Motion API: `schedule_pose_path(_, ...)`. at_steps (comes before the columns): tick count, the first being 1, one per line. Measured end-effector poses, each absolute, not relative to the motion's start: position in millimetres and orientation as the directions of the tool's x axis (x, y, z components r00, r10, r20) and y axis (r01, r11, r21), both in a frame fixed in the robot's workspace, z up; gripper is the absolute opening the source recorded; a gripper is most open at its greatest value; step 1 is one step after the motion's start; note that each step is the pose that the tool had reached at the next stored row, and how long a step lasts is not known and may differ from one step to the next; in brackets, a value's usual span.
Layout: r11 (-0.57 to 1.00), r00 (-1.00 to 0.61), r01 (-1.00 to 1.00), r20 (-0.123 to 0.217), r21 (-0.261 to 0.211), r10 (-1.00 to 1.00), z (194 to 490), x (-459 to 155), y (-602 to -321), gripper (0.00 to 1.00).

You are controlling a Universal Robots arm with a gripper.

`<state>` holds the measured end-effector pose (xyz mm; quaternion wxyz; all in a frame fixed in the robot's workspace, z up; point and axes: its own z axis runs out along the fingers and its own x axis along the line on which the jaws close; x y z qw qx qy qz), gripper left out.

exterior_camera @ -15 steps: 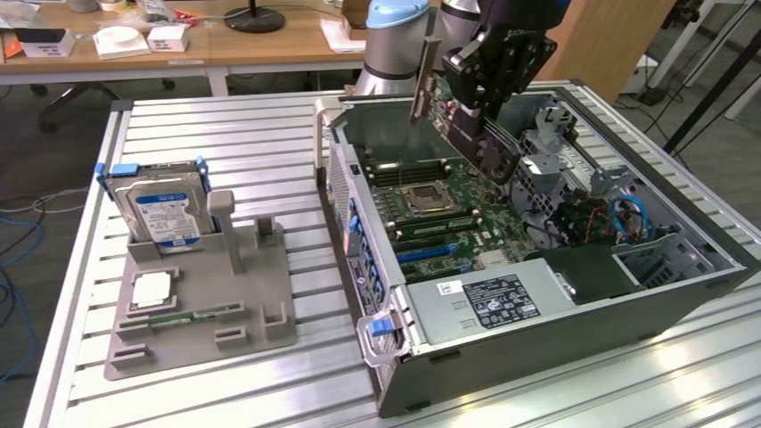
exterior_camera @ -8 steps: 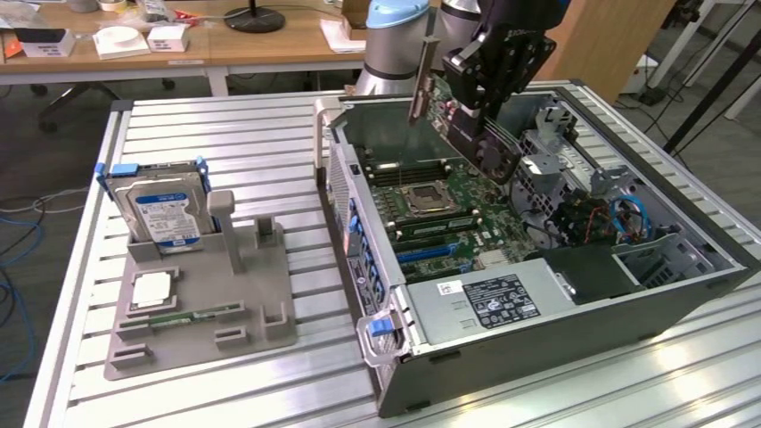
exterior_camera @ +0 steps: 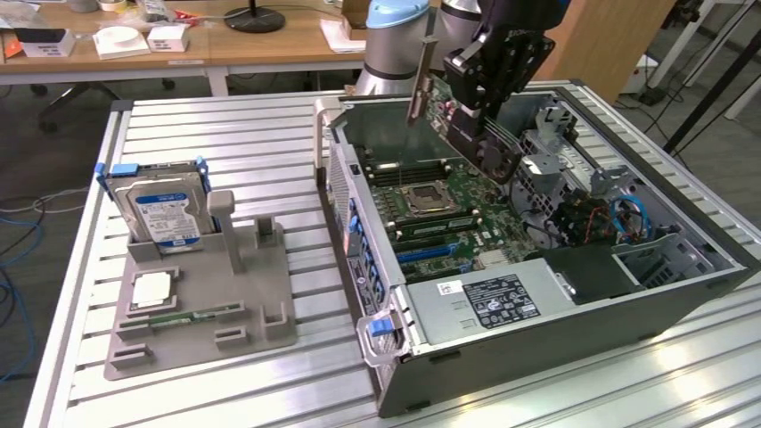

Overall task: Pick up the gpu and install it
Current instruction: 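Insert the gpu into the slot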

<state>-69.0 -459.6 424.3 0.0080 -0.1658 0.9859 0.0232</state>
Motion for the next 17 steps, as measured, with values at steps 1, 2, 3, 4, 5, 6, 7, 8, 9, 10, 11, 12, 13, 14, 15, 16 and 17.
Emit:
schedule_pose_path(1, 0.943, -0.944, -0.33, -0.023, 0.043, -0.33, 424.3, -68.9, -459.6, 0.26)
schedule_pose_path(2, 0.942, -0.943, -0.334, -0.023, 0.043, -0.333, 424.3, -68.9, -459.6, 0.26)
schedule_pose_path(3, 0.941, -0.942, -0.336, -0.023, 0.043, -0.336, 424.3, -68.8, -459.6, 0.26)
schedule_pose_path(4, 0.94, -0.941, -0.34, -0.023, 0.043, -0.339, 424.3, -68.8, -459.6, 0.26)
schedule_pose_path(5, 0.938, -0.939, -0.343, -0.023, 0.043, -0.342, 424.3, -68.7, -459.6, 0.26)
schedule_pose_path(6, 0.937, -0.938, -0.345, -0.023, 0.043, -0.345, 424.3, -68.6, -459.6, 0.26)
schedule_pose_path(7, 0.936, -0.937, -0.348, -0.023, 0.043, -0.348, 424.4, -68.5, -459.6, 0.26)
schedule_pose_path(8, 0.935, -0.936, -0.351, -0.023, 0.043, -0.351, 424.3, -68.4, -459.6, 0.26)
schedule_pose_path(9, 0.934, -0.935, -0.355, -0.023, 0.043, -0.354, 424.3, -68.4, -459.6, 0.26)
schedule_pose_path(10, 0.933, -0.934, -0.358, -0.023, 0.043, -0.357, 424.3, -68.3, -459.6, 0.26)
schedule_pose_path(11, 0.932, -0.933, -0.361, -0.023, 0.043, -0.36, 424.3, -68.1, -459.6, 0.26)
schedule_pose_path(12, 0.93, -0.931, -0.364, -0.023, 0.043, -0.363, 424.3, -67.9, -459.6, 0.26)
schedule_pose_path(13, 0.929, -0.93, -0.366, -0.023, 0.043, -0.366, 424.3, -67.8, -459.6, 0.26)
schedule_pose_path(14, 0.928, -0.929, -0.369, -0.024, 0.043, -0.369, 424.3, -67.5, -459.6, 0.26)
schedule_pose_path(15, 0.927, -0.928, -0.372, -0.023, 0.043, -0.371, 424.3, -67.1, -459.6, 0.26)
schedule_pose_path(16, 0.926, -0.927, -0.375, -0.023, 0.043, -0.374, 424.3, -66.6, -459.6, 0.26)
schedule_pose_path(17, 0.925, -0.926, -0.378, -0.024, 0.043, -0.377, 424.3, -66.1, -459.6, 0.26)
